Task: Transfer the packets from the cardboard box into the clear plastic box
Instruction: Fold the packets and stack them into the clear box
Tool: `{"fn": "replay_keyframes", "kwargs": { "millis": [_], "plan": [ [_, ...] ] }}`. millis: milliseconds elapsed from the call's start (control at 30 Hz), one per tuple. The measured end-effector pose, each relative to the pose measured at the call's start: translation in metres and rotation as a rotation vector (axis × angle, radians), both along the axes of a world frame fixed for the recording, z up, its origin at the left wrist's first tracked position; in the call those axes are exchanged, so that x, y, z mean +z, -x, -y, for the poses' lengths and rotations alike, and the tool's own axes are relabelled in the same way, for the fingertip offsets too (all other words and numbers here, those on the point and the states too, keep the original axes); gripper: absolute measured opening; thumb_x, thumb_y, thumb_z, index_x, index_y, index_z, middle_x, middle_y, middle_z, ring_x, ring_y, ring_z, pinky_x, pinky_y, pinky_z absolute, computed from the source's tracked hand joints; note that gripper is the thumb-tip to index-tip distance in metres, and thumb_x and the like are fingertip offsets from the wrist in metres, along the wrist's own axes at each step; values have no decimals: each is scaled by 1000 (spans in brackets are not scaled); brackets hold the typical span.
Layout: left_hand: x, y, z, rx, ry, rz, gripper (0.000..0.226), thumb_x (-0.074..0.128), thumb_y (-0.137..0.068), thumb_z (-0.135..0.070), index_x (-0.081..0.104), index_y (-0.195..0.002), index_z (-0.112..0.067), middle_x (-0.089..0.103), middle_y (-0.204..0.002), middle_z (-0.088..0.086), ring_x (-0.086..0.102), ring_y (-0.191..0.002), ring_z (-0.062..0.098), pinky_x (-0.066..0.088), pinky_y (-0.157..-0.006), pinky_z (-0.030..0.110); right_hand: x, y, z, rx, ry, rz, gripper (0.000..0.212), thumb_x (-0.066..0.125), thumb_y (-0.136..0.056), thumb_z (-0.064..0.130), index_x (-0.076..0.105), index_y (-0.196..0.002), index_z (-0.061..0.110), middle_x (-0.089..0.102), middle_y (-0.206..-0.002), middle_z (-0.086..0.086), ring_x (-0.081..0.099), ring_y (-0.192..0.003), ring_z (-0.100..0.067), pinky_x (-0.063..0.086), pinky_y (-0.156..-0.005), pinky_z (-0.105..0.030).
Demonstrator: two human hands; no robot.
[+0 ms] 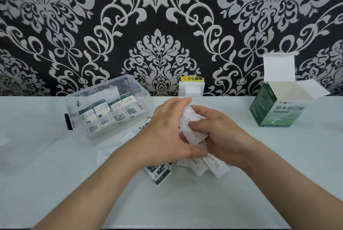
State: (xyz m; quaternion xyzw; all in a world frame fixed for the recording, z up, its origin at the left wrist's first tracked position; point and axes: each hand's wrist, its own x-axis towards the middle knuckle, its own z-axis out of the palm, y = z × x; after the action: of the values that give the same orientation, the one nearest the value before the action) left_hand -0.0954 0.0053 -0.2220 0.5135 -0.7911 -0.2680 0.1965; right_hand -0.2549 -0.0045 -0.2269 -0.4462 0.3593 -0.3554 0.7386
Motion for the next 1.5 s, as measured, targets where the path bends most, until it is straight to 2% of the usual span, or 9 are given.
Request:
{"fn": "replay_keyframes", "kwargs": {
  "millis": [100, 300, 533, 633, 867, 1067, 1167, 1300, 1500],
  "plan": [
    [-3, 8, -9, -70, 69, 168, 120, 81, -57, -58, 1, -144, -48, -12, -150, -26, -8, -140, 0, 24, -109, 27, 0, -1, -2, 11, 79, -74, 32, 44, -89, -13, 56, -117, -3, 62, -92, -23, 63, -80, -32, 52, -64, -35],
    [-7, 5, -6, 25, 308, 36, 80, 76, -68, -46, 37, -138, -35, 18, -143, -8, 22, -133, 12, 45, -95, 35, 4, -2, -3, 85, 28, 20, 31, 42, -91, -11, 61, -112, 1, 67, -96, -20, 67, -88, -28, 56, -70, -39],
    [9, -2, -2, -35, -24, -118, 93, 87, -61, -39, 37, -139, -45, 22, -150, -23, 22, -138, -3, 29, -109, 20, 4, 1, 1, 21, -32, 44, 41, 33, -76, -9, 57, -108, 2, 54, -74, -17, 45, -47, -20, 40, -50, -28],
    [16, -16, 4, -53, -213, -496, 59, 86, -67, -25, 63, -119, -39, 59, -127, -11, 63, -110, 16, 50, -98, 37, 3, 4, 3, 123, -130, 220, 48, 33, -72, 1, 53, -115, 7, 50, -64, -10, 37, -36, -11, 28, -47, -23],
    [16, -16, 5, -17, -182, -715, 10, 72, -76, -15, 71, -86, -14, 72, -79, 5, 63, -66, 15, 53, -67, 24, 1, 3, 2, 284, -145, 226, 32, 36, -77, 11, 55, -102, 10, 63, -73, -15, 49, -38, -13, 41, -44, -21],
    [18, -1, 0, 112, 52, -398, 7, 70, -81, -36, 72, -80, -29, 54, -48, -10, 44, -45, 8, 36, -45, 22, 15, 30, 6, 365, 229, -311, 26, 58, -94, 25, 48, -109, 6, 70, -90, -18, 68, -76, -29, 51, -70, -35],
    [13, 10, 1, 235, 188, -222, 28, 65, -77, -55, 60, -93, -32, 58, -72, -7, 50, -59, 11, 42, -52, 31, 20, 44, 9, 271, 390, -583, 5, 48, -100, 6, 52, -103, 4, 67, -76, -9, 62, -62, -21, 51, -64, -32],
    [-2, 36, -10, 77, 136, 355, 61, 58, -74, -71, 41, -120, -36, 47, -116, -12, 45, -102, 10, 42, -81, 31, 19, 73, 18, 94, 442, -975, 17, 44, -97, 4, 58, -89, 7, 61, -64, -4, 52, -52, -17, 45, -56, -28],
    [-25, 51, -18, -159, 148, 547, 87, 60, -69, -74, 28, -140, -34, 25, -145, -4, 25, -129, 19, 36, -103, 36, -3, 81, 13, 102, 494, -1215, 12, 64, -87, 21, 57, -97, 19, 62, -86, 3, 58, -67, -12, 49, -60, -27]
  ]
}}
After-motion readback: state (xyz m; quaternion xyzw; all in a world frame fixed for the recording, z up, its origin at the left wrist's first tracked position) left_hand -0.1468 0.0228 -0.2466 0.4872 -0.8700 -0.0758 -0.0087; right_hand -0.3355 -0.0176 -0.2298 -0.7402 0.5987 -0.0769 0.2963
